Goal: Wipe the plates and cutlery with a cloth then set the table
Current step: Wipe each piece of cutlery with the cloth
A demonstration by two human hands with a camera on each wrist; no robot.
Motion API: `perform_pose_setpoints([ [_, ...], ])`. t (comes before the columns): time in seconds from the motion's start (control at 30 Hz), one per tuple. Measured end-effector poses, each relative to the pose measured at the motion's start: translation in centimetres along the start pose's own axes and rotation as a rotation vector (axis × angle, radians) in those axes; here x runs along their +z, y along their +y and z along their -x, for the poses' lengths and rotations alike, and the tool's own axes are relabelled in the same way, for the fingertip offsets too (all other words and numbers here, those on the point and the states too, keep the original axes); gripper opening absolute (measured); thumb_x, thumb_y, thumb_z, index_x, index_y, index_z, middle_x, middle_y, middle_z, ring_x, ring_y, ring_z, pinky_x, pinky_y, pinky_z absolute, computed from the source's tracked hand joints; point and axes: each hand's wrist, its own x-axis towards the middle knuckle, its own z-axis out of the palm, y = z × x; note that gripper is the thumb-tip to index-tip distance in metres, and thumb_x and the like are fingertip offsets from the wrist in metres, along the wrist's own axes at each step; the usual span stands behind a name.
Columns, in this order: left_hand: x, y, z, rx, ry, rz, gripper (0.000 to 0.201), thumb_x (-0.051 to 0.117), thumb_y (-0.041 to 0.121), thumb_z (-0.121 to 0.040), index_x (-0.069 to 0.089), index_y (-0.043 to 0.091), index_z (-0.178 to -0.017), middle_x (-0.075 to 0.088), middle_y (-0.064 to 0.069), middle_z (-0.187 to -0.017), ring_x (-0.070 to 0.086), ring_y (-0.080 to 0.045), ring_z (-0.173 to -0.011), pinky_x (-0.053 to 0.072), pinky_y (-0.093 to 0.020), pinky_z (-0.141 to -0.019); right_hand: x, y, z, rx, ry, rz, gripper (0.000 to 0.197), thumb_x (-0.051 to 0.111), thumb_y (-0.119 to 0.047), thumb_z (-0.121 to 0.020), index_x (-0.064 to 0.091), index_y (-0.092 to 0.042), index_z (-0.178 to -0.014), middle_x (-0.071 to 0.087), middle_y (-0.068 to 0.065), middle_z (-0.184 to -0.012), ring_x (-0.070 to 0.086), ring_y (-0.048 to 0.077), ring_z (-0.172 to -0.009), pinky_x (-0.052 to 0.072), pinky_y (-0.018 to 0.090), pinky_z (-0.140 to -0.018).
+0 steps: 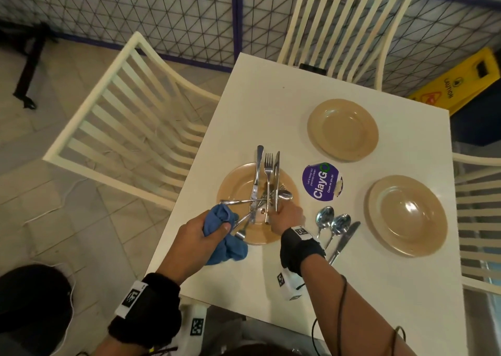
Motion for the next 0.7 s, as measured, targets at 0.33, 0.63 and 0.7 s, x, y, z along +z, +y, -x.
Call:
perform_pose_setpoints([
  [0.33,1.8,4.6,-1.2,0.046,0.016,0.212,0.025,0.060,0.031,-0.099,0.064,0.023,-0.123,0.073,0.003,-0.112,0.068,-0.012,-0.106,0.055,-0.031,-0.090,-3.6,1.9,4.3,-0.221,-0.106,-0.550,0.017,0.068,-0.024,-0.091,0.068,-0.007,-0.092,0.065,0.003,-0.071,0.058,0.013,-0.056,0.049,0.027,-0.058],
  [0.63,6.5,11.1,-2.1,0.080,-0.142,0.498,0.027,0.055,0.023,-0.102,0.059,0.022,-0.129,0.071,-0.005,-0.121,0.069,-0.023,-0.113,0.055,-0.037,-0.098,-9.4,1.3,9.9,-0.528,-0.271,-0.739,0.021,0.057,-0.013,-0.100,0.053,0.001,-0.084,0.048,0.009,-0.067,0.042,0.013,-0.054,0.037,0.023,-0.052],
  [0.7,7.5,11.9,-1.6,0.104,-0.130,0.446,0.033,0.058,0.017,-0.101,0.055,0.018,-0.133,0.071,-0.003,-0.121,0.070,-0.018,-0.109,0.058,-0.029,-0.091,-10.0,1.9,10.2,-0.574,-0.212,-0.638,0.026,0.057,-0.017,-0.099,0.051,0.004,-0.084,0.049,0.012,-0.070,0.044,0.018,-0.060,0.038,0.030,-0.058],
])
